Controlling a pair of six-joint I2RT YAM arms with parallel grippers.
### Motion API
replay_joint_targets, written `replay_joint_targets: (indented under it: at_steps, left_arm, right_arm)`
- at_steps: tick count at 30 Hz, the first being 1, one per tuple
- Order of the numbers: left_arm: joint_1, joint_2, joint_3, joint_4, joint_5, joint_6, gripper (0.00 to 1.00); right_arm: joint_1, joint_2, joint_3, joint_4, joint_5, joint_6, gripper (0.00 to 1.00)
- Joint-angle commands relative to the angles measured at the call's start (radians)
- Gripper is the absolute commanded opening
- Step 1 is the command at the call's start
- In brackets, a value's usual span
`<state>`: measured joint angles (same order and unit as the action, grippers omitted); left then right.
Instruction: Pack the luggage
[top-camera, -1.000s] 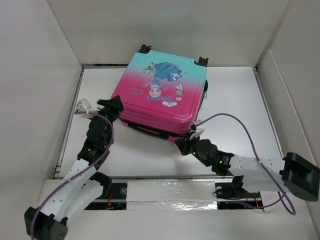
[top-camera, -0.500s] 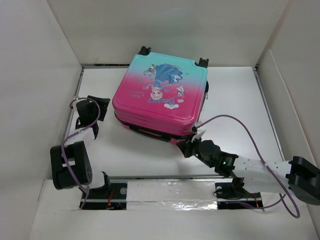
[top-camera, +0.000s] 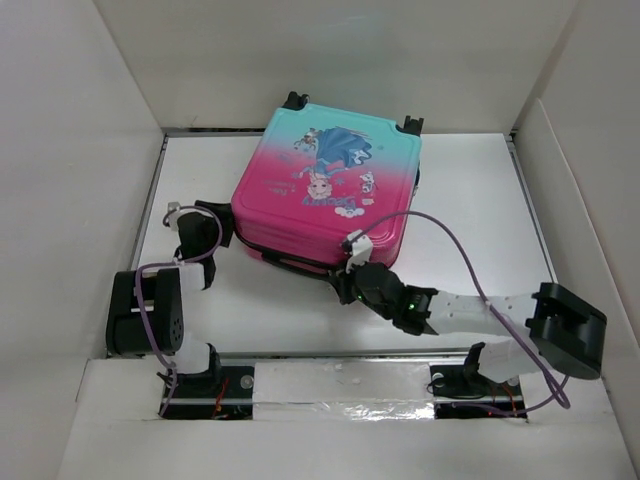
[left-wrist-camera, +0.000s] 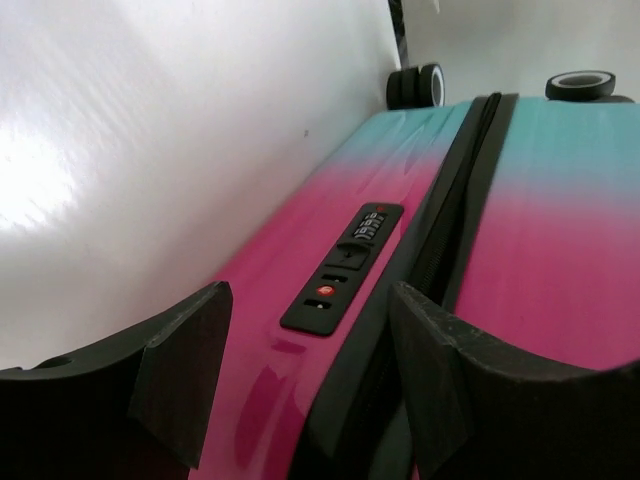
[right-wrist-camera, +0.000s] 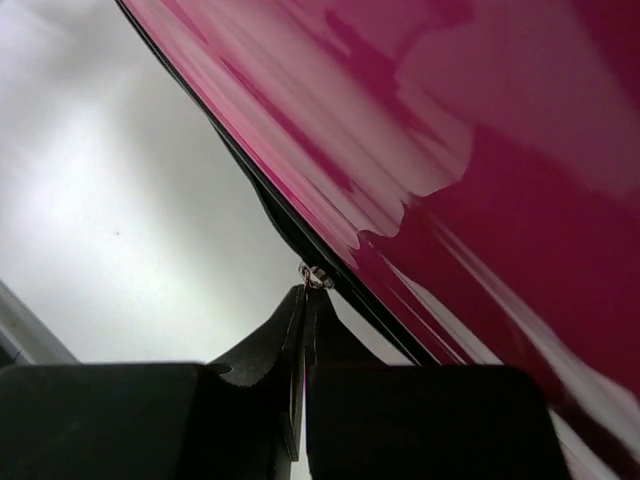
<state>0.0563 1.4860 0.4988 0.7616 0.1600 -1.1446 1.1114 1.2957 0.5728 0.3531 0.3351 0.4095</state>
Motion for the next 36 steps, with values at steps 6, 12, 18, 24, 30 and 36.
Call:
replay_joint_targets:
  at_steps: [6, 12, 18, 24, 30, 36]
  left_arm:
    - [-0.173, 0.003, -0.169, 0.195, 0.121, 0.02, 0.59]
    - [-0.173, -0.003, -0.282, 0.307, 0.144, 0.006, 0.59]
    - [-0.206, 0.011, -0.407, 0.467, 0.148, -0.014, 0.59]
    - [-0.395, -0.07, -0.457, 0.464, -0.02, -0.035, 0.59]
    - [-0.838, -0.228, -0.34, 0.237, -0.417, -0.066, 0.6]
    - [-1.069, -0.177, -0.192, 0.214, -0.547, -0.041, 0.62]
  right_arm:
    - [0.1, 0.294, 0.421, 0.043, -0.221, -0.089, 0.0]
    - [0.189, 0.528, 0.784, -0.016, -0.407, -0.121, 0.0]
    - [0.246, 0.617, 0.893, -0.063, -0.478, -0.158, 0.0]
    - [0.139, 0.272, 0.44, 0.13, -0.498, -0.072, 0.0]
    - [-0.114, -0.148, -0.003, 0.126, -0.598, -0.021, 0.0]
    - [-0.415, -0.615, -0.057, -0.323, -0.549, -0.112, 0.0]
